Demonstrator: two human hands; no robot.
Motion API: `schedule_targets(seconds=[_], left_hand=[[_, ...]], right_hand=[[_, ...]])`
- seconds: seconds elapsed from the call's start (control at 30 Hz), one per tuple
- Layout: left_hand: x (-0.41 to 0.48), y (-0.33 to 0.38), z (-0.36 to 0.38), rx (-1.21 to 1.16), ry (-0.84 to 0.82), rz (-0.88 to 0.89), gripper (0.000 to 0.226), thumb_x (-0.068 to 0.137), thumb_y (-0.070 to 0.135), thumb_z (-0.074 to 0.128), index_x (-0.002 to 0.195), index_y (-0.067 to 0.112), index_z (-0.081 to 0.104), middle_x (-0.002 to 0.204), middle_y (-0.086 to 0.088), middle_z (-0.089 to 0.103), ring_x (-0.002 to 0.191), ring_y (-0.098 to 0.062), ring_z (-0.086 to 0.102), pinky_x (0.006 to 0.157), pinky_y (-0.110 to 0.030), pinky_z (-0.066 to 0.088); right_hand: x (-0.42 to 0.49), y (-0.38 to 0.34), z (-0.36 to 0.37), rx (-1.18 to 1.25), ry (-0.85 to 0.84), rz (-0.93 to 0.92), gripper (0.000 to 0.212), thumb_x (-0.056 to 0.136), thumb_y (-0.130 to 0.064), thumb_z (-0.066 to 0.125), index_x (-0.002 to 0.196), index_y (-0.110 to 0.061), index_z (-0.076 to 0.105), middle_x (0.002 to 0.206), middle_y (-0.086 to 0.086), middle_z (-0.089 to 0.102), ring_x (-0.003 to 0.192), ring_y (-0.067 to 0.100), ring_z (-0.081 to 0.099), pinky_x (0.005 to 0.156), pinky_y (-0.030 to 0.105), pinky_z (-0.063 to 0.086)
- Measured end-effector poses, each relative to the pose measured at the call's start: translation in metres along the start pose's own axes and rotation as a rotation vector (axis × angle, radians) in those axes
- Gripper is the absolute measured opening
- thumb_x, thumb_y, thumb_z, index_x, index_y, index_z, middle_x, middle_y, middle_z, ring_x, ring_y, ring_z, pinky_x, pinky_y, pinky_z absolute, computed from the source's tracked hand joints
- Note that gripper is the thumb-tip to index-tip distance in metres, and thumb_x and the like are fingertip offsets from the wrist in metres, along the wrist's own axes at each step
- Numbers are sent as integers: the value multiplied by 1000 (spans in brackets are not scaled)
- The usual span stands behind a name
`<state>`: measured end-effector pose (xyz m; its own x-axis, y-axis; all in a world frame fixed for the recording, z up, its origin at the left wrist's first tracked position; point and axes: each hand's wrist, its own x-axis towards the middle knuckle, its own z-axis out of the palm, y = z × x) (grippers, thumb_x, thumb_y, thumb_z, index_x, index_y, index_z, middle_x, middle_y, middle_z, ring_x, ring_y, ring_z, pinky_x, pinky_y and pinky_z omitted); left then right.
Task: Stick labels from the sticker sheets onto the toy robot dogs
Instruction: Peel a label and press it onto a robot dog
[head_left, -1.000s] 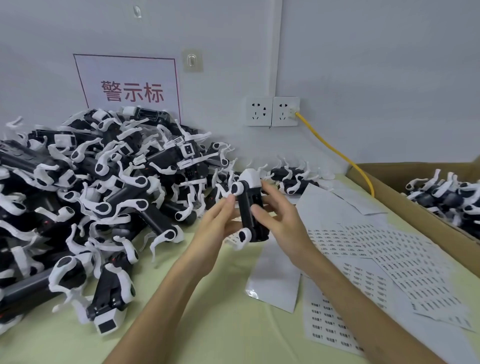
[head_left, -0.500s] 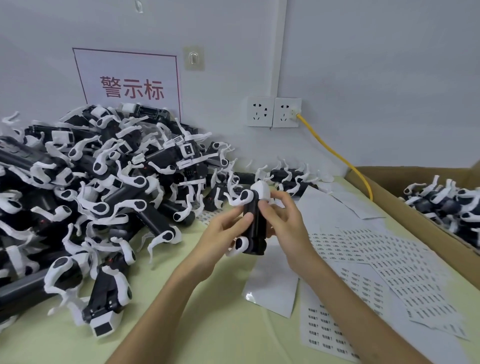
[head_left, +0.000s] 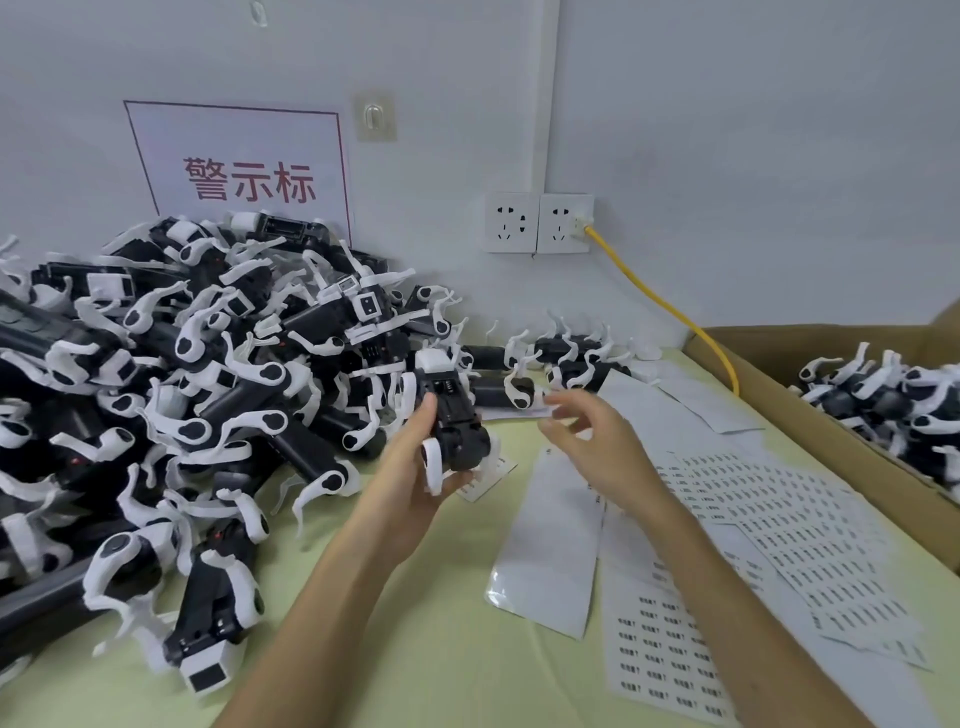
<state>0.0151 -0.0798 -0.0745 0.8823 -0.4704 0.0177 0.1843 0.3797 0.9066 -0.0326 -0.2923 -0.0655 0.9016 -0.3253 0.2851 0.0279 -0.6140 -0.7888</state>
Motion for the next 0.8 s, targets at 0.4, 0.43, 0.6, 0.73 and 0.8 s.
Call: schedule_targets(seconds=[0.4,0.43,0.6,0.73,0.8], left_hand=[[-1,1,-4,-182,-44,-34,91,55,53,98,131,12,69,102,-12,65,89,-29,75,75,-33,61],[-2,1,-2,-201,-44,-33,87,59,50,97,131,11,69,99,-13,65,87,-30,75,72,-32,61],[-2,0,1,-166,-16,10,39,88,41,67,114,13,75,123,-13,73,104,-29,71,92,-38,54],[-3,4,-1,-174,-54,28,45,93,41,59,126,11,66,138,-10,67,132,-40,58,113,-49,43],[-6,7,0,-158,-104,33,50,94,42,57,134,12,63,141,-6,66,130,-38,60,112,-47,45]], right_hand=[[7,33,-15,-459,-300,117,44,76,-44,83,114,-37,62,116,-8,52,114,16,48,97,37,34],[6,31,-15,-374,-294,94,41,75,-35,85,108,-37,60,115,-10,54,112,15,51,96,36,36],[-1,14,-12,-19,-258,-13,49,74,-12,86,108,-38,61,110,-10,63,100,15,64,77,29,54],[-2,7,-9,139,-261,-72,52,74,-6,86,112,-35,66,119,-6,66,110,12,63,82,27,57],[-4,5,-7,152,-274,-101,53,73,-8,88,112,-37,67,125,-12,65,122,5,56,95,23,49]])
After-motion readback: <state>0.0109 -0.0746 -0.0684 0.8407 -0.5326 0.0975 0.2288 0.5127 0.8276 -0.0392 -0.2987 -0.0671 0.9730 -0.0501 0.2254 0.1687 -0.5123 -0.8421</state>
